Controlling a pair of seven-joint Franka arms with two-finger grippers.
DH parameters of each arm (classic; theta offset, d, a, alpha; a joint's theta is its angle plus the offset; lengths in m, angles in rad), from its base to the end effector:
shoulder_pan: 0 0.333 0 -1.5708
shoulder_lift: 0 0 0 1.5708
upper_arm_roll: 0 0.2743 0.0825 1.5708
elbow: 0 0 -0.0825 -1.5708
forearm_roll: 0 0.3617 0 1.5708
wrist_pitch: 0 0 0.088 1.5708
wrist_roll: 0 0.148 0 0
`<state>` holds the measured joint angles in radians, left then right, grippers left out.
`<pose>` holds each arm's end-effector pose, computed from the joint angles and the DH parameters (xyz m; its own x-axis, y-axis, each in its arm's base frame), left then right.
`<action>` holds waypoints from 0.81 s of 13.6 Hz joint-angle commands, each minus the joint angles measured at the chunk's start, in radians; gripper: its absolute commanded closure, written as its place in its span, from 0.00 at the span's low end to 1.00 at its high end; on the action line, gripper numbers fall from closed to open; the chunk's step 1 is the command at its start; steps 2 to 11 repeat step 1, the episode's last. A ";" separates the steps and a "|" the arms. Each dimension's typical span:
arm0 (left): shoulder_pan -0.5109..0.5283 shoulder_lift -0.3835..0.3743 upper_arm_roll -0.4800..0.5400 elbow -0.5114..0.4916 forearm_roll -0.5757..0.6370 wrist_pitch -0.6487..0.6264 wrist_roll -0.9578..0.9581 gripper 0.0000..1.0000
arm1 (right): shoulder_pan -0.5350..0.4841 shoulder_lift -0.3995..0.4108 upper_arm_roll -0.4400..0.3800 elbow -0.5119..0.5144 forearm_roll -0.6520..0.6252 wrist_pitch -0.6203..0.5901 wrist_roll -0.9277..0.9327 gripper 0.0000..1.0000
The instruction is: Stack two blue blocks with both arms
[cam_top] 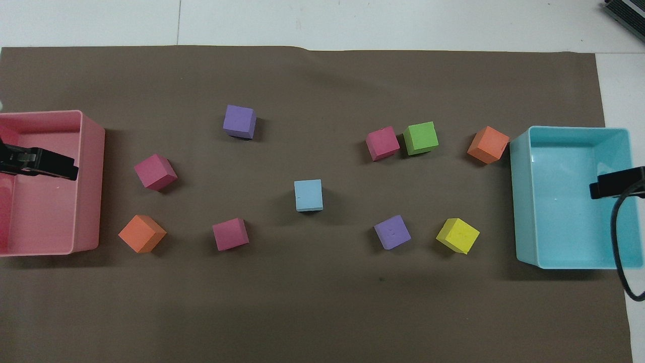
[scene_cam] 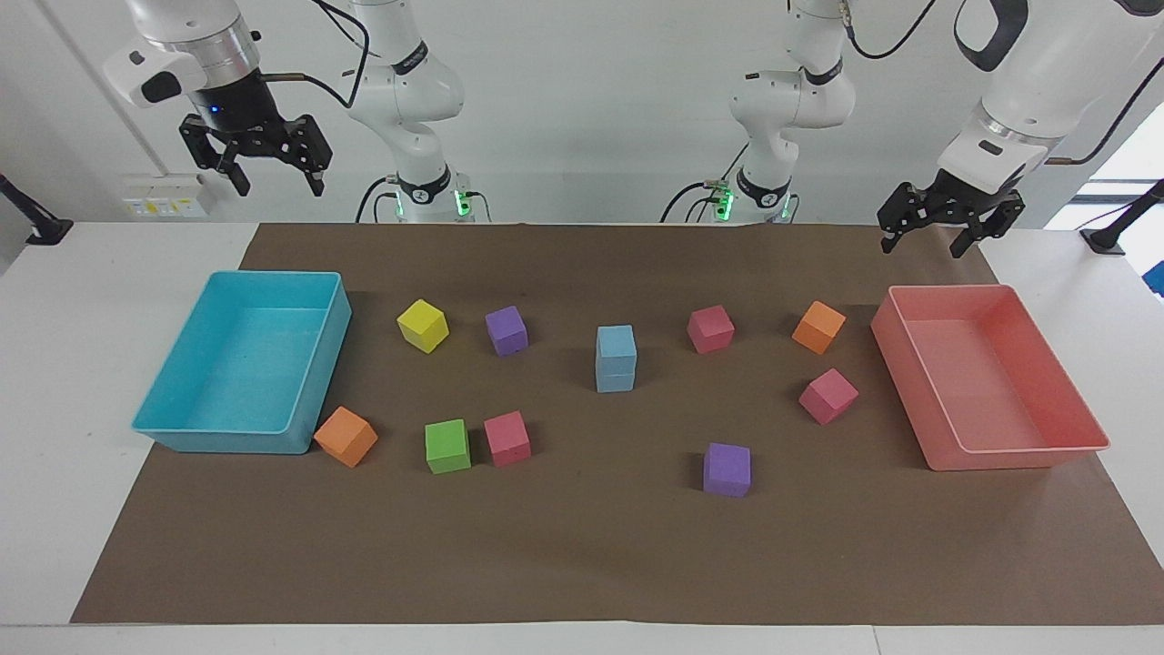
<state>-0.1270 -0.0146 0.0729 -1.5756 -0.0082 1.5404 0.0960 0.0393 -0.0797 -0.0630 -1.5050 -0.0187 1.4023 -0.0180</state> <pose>0.5235 -0.0294 0.5447 0.9885 -0.1498 -0.0197 -0.1496 -0.9887 0.0112 0.4907 -0.0159 0.5970 0.9997 -0.0085 -0.0234 -0.0082 -0.9999 0.0131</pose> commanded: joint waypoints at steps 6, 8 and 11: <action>0.000 -0.021 -0.005 -0.015 0.020 -0.013 -0.013 0.00 | -0.010 -0.018 0.006 -0.004 0.028 -0.034 -0.013 0.00; 0.000 -0.021 -0.005 -0.015 0.020 -0.013 -0.013 0.00 | -0.010 -0.018 0.006 -0.004 0.028 -0.034 -0.013 0.00; 0.000 -0.021 -0.005 -0.015 0.020 -0.013 -0.013 0.00 | -0.010 -0.018 0.006 -0.004 0.028 -0.034 -0.013 0.00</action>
